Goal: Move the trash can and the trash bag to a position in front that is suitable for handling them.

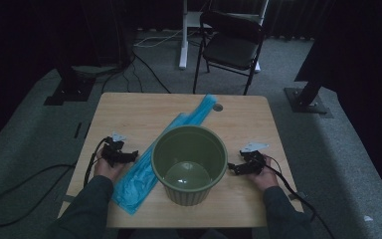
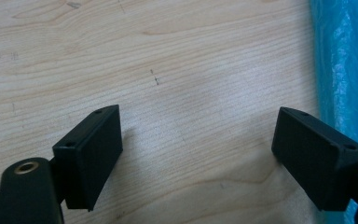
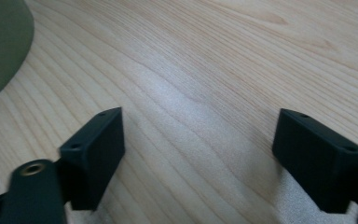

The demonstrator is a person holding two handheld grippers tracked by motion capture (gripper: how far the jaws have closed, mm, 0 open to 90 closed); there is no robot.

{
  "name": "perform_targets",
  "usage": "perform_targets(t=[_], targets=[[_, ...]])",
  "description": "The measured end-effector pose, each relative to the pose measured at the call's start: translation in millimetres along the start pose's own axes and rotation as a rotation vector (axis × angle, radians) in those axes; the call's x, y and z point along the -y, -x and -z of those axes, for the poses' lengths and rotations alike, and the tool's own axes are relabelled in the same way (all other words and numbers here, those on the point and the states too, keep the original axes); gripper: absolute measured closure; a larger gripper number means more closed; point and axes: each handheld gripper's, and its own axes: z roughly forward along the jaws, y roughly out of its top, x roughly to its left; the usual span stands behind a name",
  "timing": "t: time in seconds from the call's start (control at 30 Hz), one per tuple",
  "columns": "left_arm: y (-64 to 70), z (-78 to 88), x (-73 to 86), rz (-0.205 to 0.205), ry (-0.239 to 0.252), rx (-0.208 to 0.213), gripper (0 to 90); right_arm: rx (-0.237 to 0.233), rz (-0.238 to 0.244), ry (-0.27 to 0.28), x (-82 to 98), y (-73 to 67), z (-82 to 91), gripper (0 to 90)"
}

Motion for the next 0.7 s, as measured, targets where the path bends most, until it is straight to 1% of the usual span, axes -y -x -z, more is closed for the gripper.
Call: perform_targets(t=[0.07, 0.2, 0.27, 0.3, 0.37, 0.4, 0.43, 0.47, 0.5, 0.53, 0.63, 0.67, 0.7], targets=[[-0.2, 0.9, -0.3, -0.001, -0.004, 0.001, 21.0, -0.003, 0.001, -0.004, -1.0, -0.1, 1.8, 28.9], [-1.1, 4.0, -1.6, -0.023, -0.032, 0.023, 23.3, -0.009, 0.005, -0.022, -2.7, -0.7, 4.9, 39.9], [-1.1, 4.0, -1.6, -0.023, -0.032, 0.023, 24.8, -0.008, 0.006, -0.031, -3.5, -1.0, 5.9, 39.9], [-0.7, 7.3, -2.9, -0.037, -0.051, 0.036, 31.1, -0.004, 0.003, -0.051, -5.3, -2.0, 7.5, 49.4], [1.5, 10.1, -3.4, -0.053, -0.059, 0.041, 42.3, -0.006, 0.013, -0.078, -8.1, -3.7, 9.5, 58.1], [3.3, 11.1, -3.4, -0.065, -0.056, 0.033, 45.0, 0.002, 0.029, -0.087, -9.2, -5.2, 10.2, 59.5], [4.5, 12.6, -3.9, -0.071, -0.047, 0.038, 46.0, 0.009, 0.039, -0.093, -9.8, -7.2, 10.6, 60.4], [4.5, 12.6, -3.9, -0.071, -0.047, 0.038, 46.9, 0.009, 0.039, -0.093, -9.8, -7.2, 10.6, 60.4], [5.5, 15.7, -5.0, -0.068, -0.024, 0.059, 46.9, 0.009, 0.047, -0.094, -10.5, -8.9, 11.0, 60.3], [7.7, 20.9, -7.2, -0.068, 0.005, 0.092, 47.3, -0.009, 0.052, -0.089, -12.9, -12.5, 13.0, 59.4], [14.1, 30.3, -9.7, -0.083, 0.046, 0.147, 47.4, -0.052, 0.066, -0.076, -16.8, -18.6, 17.1, 58.5], [16.7, 34.3, -10.4, -0.096, 0.057, 0.163, 47.4, -0.066, 0.066, -0.073, -17.9, -20.7, 18.1, 58.5], [16.7, 34.3, -10.4, -0.096, 0.057, 0.163, 47.4, -0.085, 0.068, -0.068, -18.9, -22.6, 19.0, 58.4]])
